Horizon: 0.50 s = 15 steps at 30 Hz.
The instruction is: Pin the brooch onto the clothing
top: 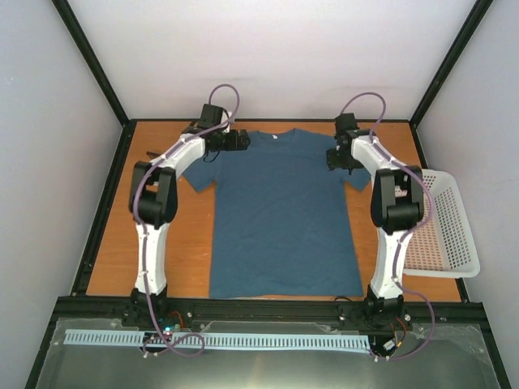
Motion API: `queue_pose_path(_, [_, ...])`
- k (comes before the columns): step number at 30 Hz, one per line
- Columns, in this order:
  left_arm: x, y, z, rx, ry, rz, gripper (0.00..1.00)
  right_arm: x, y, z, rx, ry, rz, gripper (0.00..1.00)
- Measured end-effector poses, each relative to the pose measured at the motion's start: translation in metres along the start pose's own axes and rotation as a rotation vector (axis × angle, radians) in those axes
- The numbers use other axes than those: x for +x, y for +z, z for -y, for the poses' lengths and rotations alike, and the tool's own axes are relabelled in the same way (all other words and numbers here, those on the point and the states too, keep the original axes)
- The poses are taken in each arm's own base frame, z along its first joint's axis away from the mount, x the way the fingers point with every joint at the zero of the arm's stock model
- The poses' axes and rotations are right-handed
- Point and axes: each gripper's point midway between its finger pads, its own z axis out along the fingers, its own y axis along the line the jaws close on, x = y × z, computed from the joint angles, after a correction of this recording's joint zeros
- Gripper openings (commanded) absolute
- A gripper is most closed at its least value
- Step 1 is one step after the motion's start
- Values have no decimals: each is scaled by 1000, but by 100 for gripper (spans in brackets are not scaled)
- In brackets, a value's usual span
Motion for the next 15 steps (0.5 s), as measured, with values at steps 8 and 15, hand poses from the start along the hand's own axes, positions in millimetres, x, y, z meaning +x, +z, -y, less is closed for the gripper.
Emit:
queue_pose_path(8, [64, -144, 122, 248, 55, 64, 100, 97, -114, -99, -329, -70, 98, 64])
queue_pose_path(15, [256, -120, 118, 215, 40, -316, 100, 212, -94, -119, -410, -70, -123, 49])
